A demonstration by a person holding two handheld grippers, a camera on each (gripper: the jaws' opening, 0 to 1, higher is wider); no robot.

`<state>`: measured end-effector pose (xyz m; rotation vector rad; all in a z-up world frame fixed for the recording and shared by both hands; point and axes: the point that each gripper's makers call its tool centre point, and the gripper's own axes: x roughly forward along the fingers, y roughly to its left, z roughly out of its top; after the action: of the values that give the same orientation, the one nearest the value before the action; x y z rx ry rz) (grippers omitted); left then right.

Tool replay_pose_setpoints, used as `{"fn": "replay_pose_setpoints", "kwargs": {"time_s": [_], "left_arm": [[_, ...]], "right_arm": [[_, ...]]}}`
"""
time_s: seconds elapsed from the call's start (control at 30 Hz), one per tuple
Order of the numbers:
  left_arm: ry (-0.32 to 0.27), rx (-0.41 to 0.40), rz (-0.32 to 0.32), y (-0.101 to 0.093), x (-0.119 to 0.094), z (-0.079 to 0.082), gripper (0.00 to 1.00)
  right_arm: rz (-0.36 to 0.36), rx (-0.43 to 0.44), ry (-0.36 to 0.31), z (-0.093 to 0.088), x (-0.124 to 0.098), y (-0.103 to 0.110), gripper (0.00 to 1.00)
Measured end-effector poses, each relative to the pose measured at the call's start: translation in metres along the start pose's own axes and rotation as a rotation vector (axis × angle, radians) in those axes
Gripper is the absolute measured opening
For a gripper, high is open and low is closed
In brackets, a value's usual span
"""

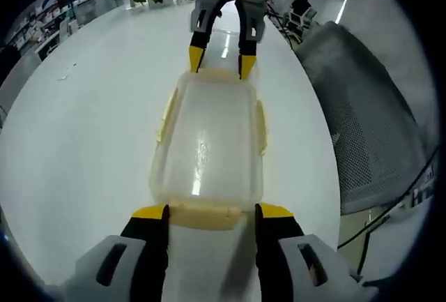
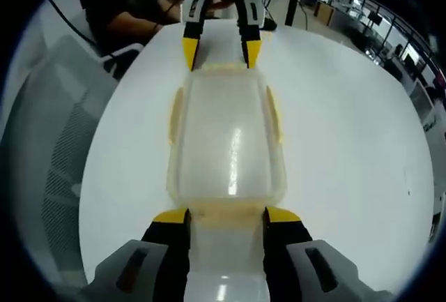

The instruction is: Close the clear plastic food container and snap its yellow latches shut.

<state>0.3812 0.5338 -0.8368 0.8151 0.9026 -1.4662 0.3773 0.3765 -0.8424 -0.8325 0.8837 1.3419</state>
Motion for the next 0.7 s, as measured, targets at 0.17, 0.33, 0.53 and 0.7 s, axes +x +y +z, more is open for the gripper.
{"fn": "replay_pose_setpoints", "kwargs": {"time_s": [0.17, 0.33, 0.53, 0.7], "left_arm": [[0.002, 0.025, 0.013, 0.0027, -0.0002, 0.0005, 0.48], [0.044, 0.109, 0.058, 0.0071, 0.0013, -0.0016, 0.41], [0.053, 0.088, 0.070, 0.0063, 0.0015, -0.0011, 0.40], [0.088, 0.089, 0.083, 0.0042, 0.0023, -0.0008, 0.40]], "right_arm": [[0.000, -0.002, 0.001, -0.0005, 0.0001, -0.0004, 0.40], [0.000, -0.001, -0.003, -0.0010, -0.0002, -0.0001, 0.40], [-0.001, -0.002, -0.003, -0.0010, 0.0006, 0.0003, 0.40], [-0.002, -0.008, 0.019, -0.0003, 0.0020, 0.0009, 0.40]]}}
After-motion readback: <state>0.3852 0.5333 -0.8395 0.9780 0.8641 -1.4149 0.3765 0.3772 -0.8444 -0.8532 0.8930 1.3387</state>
